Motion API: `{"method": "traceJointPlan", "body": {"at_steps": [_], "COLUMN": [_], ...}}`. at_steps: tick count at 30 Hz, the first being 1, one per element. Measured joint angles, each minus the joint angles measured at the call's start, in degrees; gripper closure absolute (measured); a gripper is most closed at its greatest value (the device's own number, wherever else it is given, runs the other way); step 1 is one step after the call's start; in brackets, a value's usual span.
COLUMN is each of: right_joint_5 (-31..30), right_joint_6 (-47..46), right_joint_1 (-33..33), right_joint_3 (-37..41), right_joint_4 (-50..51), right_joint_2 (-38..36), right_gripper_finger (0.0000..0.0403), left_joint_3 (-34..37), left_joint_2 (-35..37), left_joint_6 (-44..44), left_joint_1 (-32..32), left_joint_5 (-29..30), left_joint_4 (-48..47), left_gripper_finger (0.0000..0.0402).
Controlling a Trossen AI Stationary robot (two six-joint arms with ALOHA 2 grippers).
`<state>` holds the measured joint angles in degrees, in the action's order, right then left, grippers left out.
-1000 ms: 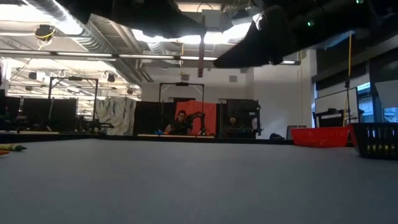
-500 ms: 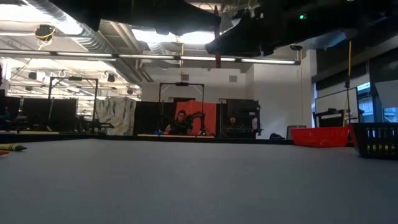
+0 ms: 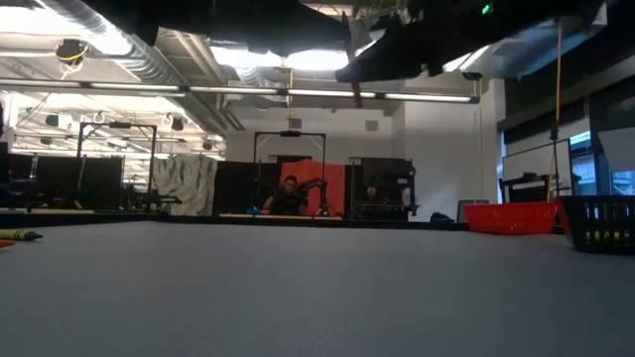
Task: Sort crayons
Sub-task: Put the red crayon into the green basket
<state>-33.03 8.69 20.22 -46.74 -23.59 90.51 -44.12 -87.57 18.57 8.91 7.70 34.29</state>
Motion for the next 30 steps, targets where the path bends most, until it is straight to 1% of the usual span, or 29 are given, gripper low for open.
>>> {"method": "traceJointPlan", "body": {"at_steps": [3,6,9,11,14,17,21,26,30], "right_joint_5": [0.1,0.1,0.2,0.5,3.7,9.4,15.2,19.5,22.0], "right_joint_6": [-5.1,-12.0,-19.9,-25.8,-35.0,-43.4,-55.0,-70.4,-81.8], "right_joint_1": [2.2,4.7,7.4,9.3,11.9,14.8,19.0,25.5,31.4], "right_joint_3": [-4.8,-9.9,-14.5,-17.4,-20.4,-21.2,-21.0,-20.9,-20.9], "right_joint_4": [14.2,28.6,42.2,50.2,62.2,69.5,74.3,78.7,79.6], "right_joint_2": [-0.9,-1.4,-2.0,-2.0,-2.2,-2.3,-2.4,-2.4,-2.4], "right_gripper_finger": [0.0372,0.0390,0.0390,0.0381,0.0367,0.0364,0.0362,0.0361,0.0360], "left_joint_3": [0.0,0.0,0.0,0.0,0.0,0.0,0.0,0.0,0.0], "left_joint_2": [0.0,0.0,0.0,0.0,0.0,0.0,0.0,0.0,0.0], "left_joint_6": [0.0,0.0,0.0,0.0,0.0,0.0,0.4,3.9,4.1], "left_joint_1": [0.6,1.2,1.4,1.6,1.7,1.7,1.6,1.6,1.6], "left_joint_5": [-0.7,-0.8,-0.6,0.1,1.6,2.9,3.8,3.6,3.5], "left_joint_4": [-1.8,-2.7,-3.6,-3.9,-4.7,-5.3,-4.9,-4.9,-4.9], "left_gripper_finger": [0.0298,0.0282,0.0278,0.0277,0.0277,0.0277,0.0277,0.0277,0.0277]}}
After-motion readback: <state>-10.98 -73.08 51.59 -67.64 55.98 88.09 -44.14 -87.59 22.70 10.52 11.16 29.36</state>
